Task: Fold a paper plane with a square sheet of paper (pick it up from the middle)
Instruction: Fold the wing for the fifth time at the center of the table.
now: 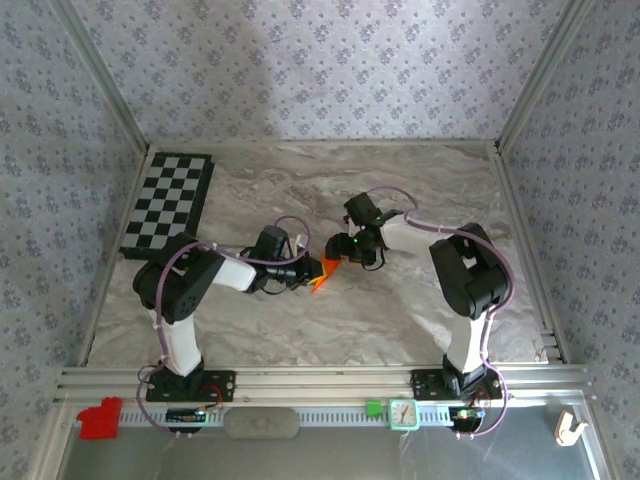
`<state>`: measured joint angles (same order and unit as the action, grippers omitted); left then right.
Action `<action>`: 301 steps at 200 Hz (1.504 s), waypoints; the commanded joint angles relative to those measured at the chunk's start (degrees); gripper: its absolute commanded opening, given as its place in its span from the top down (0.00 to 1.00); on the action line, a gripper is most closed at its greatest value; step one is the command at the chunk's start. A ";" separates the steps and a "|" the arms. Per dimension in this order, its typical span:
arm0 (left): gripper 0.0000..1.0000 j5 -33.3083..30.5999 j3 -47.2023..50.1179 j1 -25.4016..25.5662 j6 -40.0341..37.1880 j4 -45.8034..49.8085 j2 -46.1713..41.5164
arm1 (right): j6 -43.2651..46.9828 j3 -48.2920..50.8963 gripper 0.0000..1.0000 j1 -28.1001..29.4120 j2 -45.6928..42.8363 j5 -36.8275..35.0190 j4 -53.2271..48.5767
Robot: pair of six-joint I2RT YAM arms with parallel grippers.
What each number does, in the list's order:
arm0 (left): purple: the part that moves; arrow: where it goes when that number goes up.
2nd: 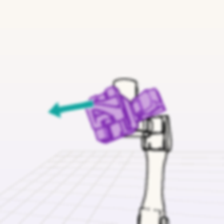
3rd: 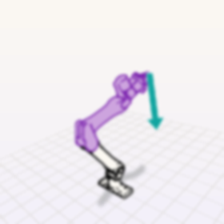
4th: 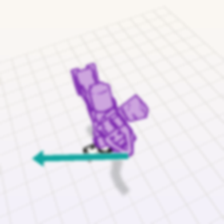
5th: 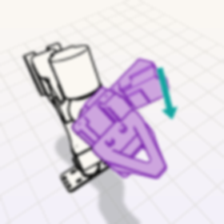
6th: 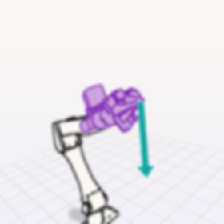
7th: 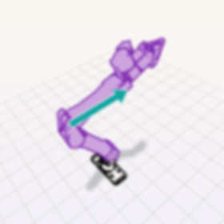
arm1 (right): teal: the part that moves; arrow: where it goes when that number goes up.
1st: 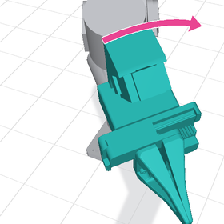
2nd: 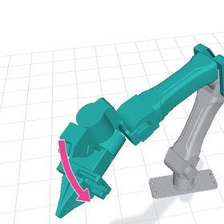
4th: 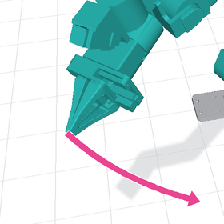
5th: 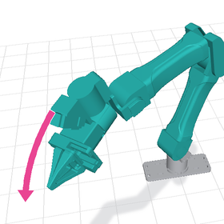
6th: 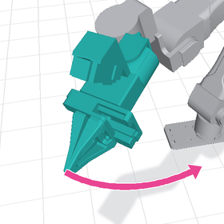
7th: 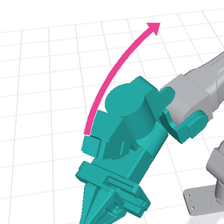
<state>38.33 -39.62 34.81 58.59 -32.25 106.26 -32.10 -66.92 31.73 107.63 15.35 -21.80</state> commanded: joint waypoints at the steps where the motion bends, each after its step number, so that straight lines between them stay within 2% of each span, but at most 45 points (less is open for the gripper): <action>1: 0.87 0.89 1.06 -0.51 -0.03 -1.10 0.73 | -0.44 -0.26 0.31 0.77 4.93 -5.18 -3.13; 127: 0.68 -1.52 1.73 -0.54 -1.92 4.00 -5.04 | -0.70 -5.98 0.30 2.64 9.44 -10.60 -10.32; 173: 0.67 -5.11 2.17 -0.60 -2.15 8.62 -8.28 | -0.77 -6.29 0.30 2.75 9.52 -10.66 -10.72; 220: 0.66 -5.32 1.48 -0.23 -5.48 13.22 -8.61 | -0.77 -6.64 0.30 2.73 9.87 -10.61 -11.06; 301: 0.56 -6.94 -1.94 1.07 -16.10 23.90 -7.31 | -2.16 -8.53 0.30 2.64 12.05 -10.65 -14.12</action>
<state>33.17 -40.75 35.40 47.72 -14.66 98.65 -33.36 -77.08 34.54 113.60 7.90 -34.06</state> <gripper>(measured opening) 0.431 0.703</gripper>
